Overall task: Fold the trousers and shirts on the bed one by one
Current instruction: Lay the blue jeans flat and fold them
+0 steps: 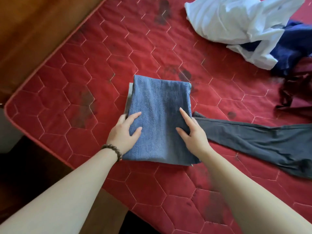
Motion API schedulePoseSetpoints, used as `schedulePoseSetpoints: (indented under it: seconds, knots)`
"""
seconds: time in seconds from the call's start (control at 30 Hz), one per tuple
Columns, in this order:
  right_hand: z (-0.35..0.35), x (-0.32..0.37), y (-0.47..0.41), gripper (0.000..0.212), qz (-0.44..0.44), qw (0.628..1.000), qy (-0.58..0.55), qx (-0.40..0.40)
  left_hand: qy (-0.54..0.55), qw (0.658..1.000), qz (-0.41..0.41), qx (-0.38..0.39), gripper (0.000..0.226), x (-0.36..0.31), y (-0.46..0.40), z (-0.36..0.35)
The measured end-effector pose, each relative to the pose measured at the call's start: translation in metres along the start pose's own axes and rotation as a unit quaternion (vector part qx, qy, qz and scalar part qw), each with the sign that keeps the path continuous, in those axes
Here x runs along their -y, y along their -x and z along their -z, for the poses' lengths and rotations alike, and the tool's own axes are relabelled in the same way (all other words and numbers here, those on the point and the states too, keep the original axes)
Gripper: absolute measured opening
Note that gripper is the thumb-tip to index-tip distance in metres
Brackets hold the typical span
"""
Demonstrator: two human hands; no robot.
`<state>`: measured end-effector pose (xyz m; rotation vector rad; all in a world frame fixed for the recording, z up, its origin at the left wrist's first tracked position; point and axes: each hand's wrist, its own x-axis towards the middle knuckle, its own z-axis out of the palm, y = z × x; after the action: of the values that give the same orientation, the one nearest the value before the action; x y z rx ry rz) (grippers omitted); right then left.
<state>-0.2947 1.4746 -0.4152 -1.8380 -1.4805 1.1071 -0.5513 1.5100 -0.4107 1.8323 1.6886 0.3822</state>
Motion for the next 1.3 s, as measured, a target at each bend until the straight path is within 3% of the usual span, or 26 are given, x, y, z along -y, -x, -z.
schedulePoseSetpoints:
  seconds: [0.13, 0.4, 0.57, 0.73, 0.87, 1.03, 1.17, 1.3]
  knots:
    - [-0.032, -0.019, -0.007, 0.063, -0.050, 0.997, 0.023, 0.046, -0.020, 0.991, 0.092, 0.095, 0.059, 0.028, 0.000, -0.023]
    - [-0.043, -0.005, 0.000, 0.060, -0.028, 0.998, 0.020, -0.044, -0.027, 0.999, 0.007, -0.030, 0.058, 0.029, -0.002, -0.018]
    - [-0.052, -0.007, -0.002, 0.059, -0.061, 0.998, 0.010, -0.011, -0.038, 0.997, 0.058, 0.038, 0.056, 0.040, -0.006, -0.019]
    - [-0.046, 0.002, -0.016, 0.065, -0.072, 0.990, 0.037, -0.111, -0.058, 0.998, 0.035, -0.017, 0.056, 0.034, -0.016, -0.031]
    - [-0.038, 0.013, -0.055, 0.044, -0.119, 0.982, 0.058, -0.131, -0.024, 1.000, 0.013, -0.011, 0.055, 0.030, -0.041, -0.026]
    - [-0.038, 0.025, -0.096, 0.043, -0.207, 0.968, -0.019, -0.140, 0.027, 1.000, -0.001, -0.009, 0.055, 0.023, -0.070, -0.020]
    - [-0.039, 0.026, -0.109, 0.042, -0.220, 0.955, -0.082, -0.183, 0.050, 0.999, 0.006, -0.004, 0.054, 0.020, -0.079, -0.018]
    - [-0.037, 0.027, -0.115, 0.029, -0.237, 0.953, -0.083, -0.167, 0.056, 0.998, 0.011, 0.013, 0.055, 0.020, -0.078, -0.019]
